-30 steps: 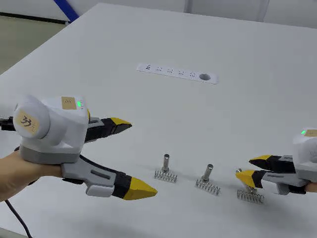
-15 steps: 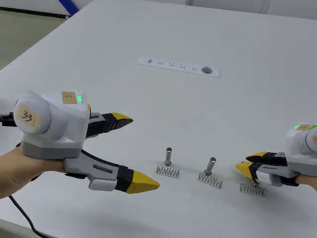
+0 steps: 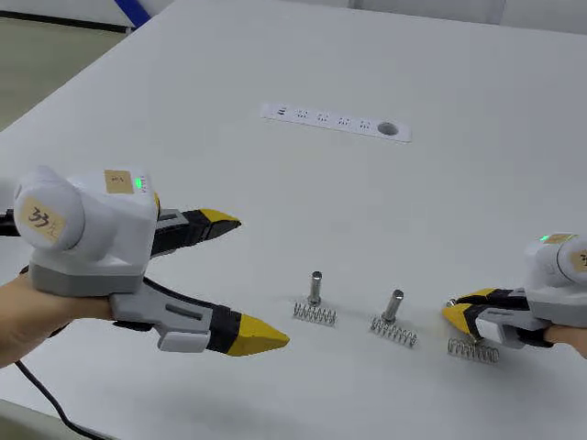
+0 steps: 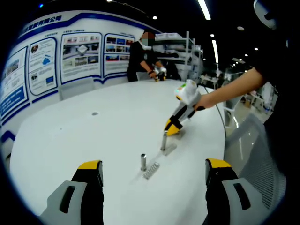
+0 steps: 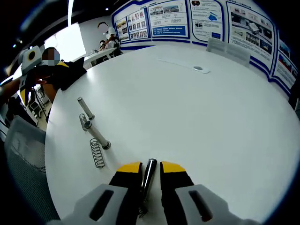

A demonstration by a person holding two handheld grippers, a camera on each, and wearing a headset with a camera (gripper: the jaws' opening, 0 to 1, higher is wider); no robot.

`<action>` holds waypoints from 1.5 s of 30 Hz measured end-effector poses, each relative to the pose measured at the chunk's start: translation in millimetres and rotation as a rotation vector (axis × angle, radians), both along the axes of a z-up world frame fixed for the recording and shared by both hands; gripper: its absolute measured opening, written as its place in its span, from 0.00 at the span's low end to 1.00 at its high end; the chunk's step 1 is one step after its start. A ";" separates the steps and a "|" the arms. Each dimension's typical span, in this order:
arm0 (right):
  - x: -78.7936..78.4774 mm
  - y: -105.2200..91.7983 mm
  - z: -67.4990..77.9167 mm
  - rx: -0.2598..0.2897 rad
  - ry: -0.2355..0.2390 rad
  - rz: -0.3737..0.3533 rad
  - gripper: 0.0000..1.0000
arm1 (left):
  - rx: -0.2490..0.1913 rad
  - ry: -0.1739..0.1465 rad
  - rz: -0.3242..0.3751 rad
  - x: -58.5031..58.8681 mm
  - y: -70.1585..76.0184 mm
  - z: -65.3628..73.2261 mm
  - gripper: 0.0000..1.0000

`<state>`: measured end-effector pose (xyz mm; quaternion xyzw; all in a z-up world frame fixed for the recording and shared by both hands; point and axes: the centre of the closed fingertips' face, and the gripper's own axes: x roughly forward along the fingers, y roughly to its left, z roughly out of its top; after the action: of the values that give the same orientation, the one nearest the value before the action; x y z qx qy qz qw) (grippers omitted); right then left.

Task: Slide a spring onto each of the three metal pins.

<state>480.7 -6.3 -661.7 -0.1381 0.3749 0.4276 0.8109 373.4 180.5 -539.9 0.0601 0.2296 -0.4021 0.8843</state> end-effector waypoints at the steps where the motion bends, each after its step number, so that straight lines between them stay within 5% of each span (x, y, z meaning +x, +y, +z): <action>1: -0.1 0.5 0.0 -0.001 -0.001 -0.001 0.15 | 0.001 0.000 0.000 0.1 -0.3 0.0 0.92; 11: 2.3 1.9 -2.9 -0.033 0.014 -0.021 0.09 | -0.015 -0.001 -0.010 -0.2 -6.3 2.7 0.91; 13: -0.9 6.1 -3.2 0.026 0.088 -0.055 0.08 | -0.016 -0.002 -0.005 -0.1 -5.7 3.0 0.91; 24: 0.2 5.1 -2.5 0.009 0.053 -0.057 0.08 | -0.027 -0.002 0.016 -2.8 -0.2 5.1 0.90; 45: -1.3 -2.0 20.6 0.079 -0.012 -0.056 0.08 | -0.054 -0.015 0.020 -1.4 -7.8 14.2 0.90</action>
<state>479.4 -8.3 -641.0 -0.0978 0.3567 0.4184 0.8296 372.0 172.6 -525.7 0.0371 0.2124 -0.3989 0.8913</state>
